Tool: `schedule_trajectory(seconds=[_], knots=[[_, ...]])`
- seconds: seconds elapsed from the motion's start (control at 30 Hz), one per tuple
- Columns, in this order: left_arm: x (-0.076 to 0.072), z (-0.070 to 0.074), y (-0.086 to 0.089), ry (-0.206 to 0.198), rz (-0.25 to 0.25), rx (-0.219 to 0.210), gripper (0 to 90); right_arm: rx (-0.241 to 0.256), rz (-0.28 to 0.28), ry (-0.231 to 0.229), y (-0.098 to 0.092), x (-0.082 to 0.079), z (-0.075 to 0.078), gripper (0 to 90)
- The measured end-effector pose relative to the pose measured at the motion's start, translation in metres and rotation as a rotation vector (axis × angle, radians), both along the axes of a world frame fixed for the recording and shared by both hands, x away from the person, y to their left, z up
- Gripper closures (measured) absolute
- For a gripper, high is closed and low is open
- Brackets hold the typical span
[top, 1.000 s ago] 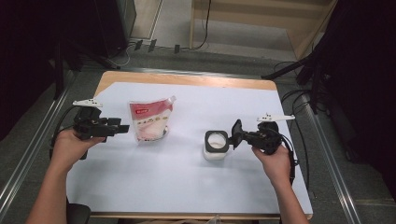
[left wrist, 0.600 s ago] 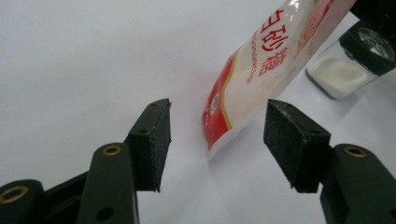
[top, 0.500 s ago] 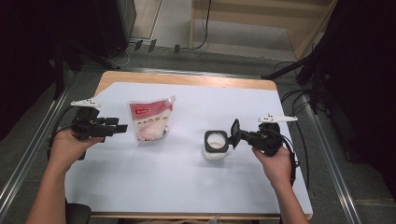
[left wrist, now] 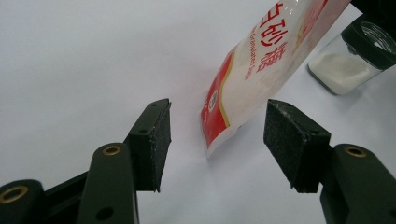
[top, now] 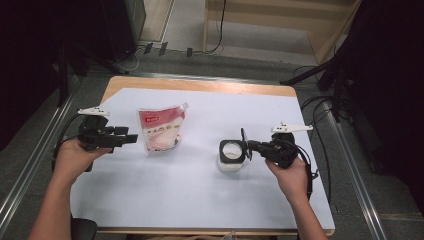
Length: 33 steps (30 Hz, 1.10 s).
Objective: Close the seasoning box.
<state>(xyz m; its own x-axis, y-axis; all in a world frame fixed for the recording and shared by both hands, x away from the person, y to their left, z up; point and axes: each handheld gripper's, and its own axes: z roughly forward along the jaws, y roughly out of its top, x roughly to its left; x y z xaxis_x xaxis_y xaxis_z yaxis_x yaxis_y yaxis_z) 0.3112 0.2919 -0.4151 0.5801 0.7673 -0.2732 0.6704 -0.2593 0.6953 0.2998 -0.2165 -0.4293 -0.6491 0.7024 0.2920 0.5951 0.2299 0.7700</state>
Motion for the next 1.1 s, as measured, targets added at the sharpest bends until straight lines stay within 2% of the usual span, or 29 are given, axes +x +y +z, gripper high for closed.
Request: schedule_trajectory(seconds=[0.23, 0.37, 0.7, 0.83, 1.1], knots=[[0.000, 0.000, 0.001, -0.004, 0.009, -0.002, 42.3, -0.002, 0.017, -0.014, 0.007, 0.000, -0.001, 90.0], [0.001, 0.000, 0.000, 0.000, 0.000, -0.002, 42.3, -0.006, 0.031, -0.003, 0.013, 0.000, -0.003, 90.0], [0.001, -0.002, -0.001, 0.008, 0.003, -0.011, 41.9, -0.033, 0.066, 0.007, 0.023, -0.001, -0.006, 88.8], [0.001, -0.002, -0.002, 0.013, -0.002, 0.001, 41.7, -0.049, 0.070, 0.002, 0.026, -0.001, -0.008, 88.5], [0.003, -0.006, -0.001, 0.020, -0.003, 0.001, 41.1, -0.058, 0.081, -0.012, 0.030, -0.004, -0.008, 79.9]])
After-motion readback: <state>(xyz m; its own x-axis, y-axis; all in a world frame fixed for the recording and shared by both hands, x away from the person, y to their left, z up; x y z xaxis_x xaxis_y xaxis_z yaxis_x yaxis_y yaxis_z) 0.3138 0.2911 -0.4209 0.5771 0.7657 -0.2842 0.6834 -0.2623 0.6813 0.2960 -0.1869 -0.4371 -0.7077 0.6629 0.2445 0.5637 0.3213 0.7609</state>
